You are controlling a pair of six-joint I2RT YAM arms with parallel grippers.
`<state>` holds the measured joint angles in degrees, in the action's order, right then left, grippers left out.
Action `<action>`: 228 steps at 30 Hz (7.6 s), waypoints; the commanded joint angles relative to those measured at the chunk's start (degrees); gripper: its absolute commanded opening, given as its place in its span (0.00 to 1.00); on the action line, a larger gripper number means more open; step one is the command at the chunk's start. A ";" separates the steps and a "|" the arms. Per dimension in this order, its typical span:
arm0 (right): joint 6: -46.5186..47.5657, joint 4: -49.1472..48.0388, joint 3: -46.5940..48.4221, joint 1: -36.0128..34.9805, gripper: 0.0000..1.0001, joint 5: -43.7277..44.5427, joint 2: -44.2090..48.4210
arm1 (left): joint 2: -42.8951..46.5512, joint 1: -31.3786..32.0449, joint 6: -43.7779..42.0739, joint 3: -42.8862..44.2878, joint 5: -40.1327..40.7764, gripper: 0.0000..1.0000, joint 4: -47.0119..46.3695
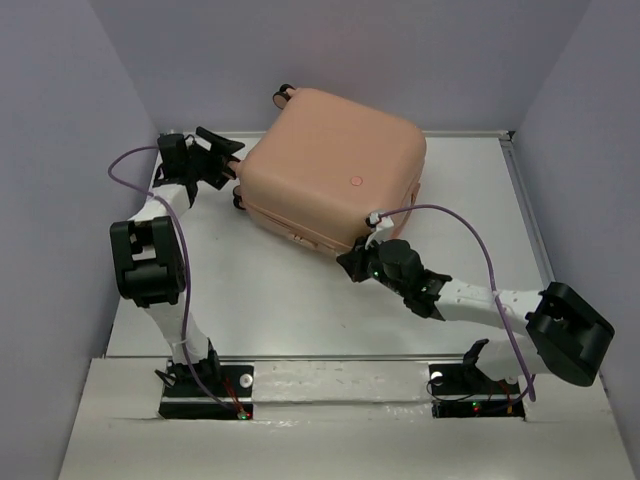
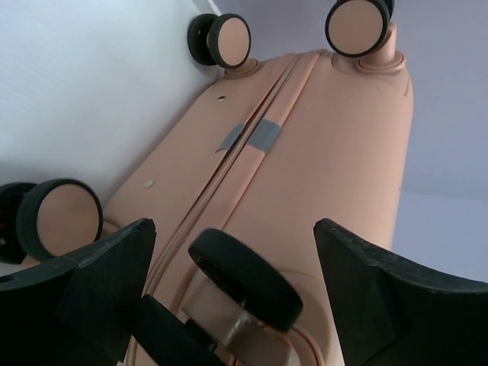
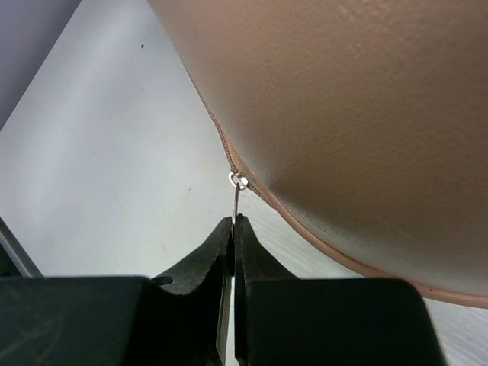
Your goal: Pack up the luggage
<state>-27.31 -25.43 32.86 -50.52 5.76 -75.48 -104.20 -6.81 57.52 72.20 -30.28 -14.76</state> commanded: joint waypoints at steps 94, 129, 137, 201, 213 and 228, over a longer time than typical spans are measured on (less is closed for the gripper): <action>1.47 4.86 -7.28 -9.69 0.07 -2.42 21.17 | 28.08 43.99 -19.02 -18.93 24.47 0.06 -7.74; -0.99 2.42 -9.49 4.95 0.07 -10.53 17.33 | 34.18 35.89 -12.16 -33.28 15.43 0.06 -16.96; 6.93 2.68 24.18 -29.11 0.07 1.07 -9.51 | 33.53 36.87 -14.98 -26.23 16.92 0.06 -12.31; -3.98 5.83 -14.05 -23.57 0.07 9.36 26.00 | 13.24 16.12 -62.53 1.88 -2.06 0.83 19.16; -3.80 6.01 -14.67 -22.43 0.07 9.71 27.40 | 11.48 16.30 -63.32 0.13 -1.97 0.81 20.65; -0.73 5.92 -10.38 5.37 0.07 -8.26 26.98 | 16.83 17.97 -51.55 -6.98 2.58 0.06 19.51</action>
<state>-30.39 -14.37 17.10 -58.24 8.51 -47.29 -91.64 8.32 -2.24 70.39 -30.89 3.14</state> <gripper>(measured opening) 0.073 0.709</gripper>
